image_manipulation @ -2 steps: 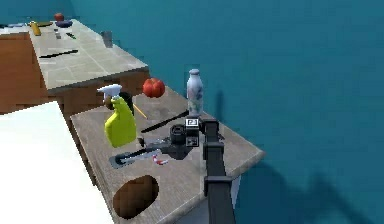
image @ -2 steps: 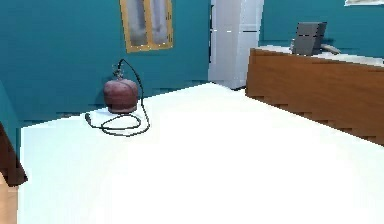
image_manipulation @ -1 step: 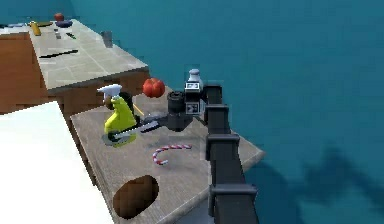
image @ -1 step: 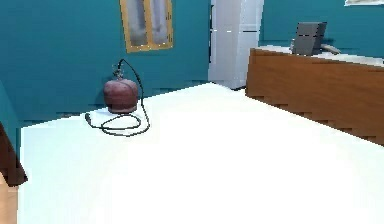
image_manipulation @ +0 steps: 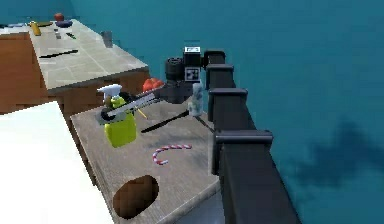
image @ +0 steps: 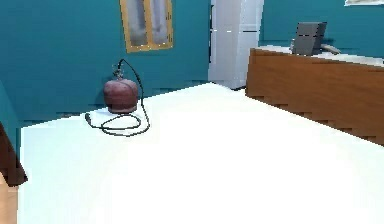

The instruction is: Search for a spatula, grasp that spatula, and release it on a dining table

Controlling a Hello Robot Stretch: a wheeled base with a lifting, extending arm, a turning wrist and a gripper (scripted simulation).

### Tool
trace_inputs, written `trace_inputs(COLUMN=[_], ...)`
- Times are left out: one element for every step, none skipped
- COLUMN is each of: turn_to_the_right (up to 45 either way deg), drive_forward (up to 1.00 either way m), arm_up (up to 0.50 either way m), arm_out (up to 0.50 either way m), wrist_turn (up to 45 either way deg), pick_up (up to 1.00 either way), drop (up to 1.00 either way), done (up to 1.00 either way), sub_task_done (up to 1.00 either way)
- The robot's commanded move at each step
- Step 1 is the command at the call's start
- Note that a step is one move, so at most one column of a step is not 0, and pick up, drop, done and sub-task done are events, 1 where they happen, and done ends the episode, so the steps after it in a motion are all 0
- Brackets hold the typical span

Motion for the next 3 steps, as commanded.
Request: trace_inputs(turn_to_the_right=[0.0, 0.0, 0.0], drive_forward=[0.00, 0.00, 0.00], arm_up=[0.00, 0.00, 0.00], arm_out=[0.00, 0.00, -0.30], wrist_turn=[-45.0, -24.0, 0.0], pick_up=[0.00, 0.00, 0.00], drop=[0.00, 0.00, 0.00], done=[0.00, 0.00, 0.00], sub_task_done=[0.00, 0.00, 0.00])
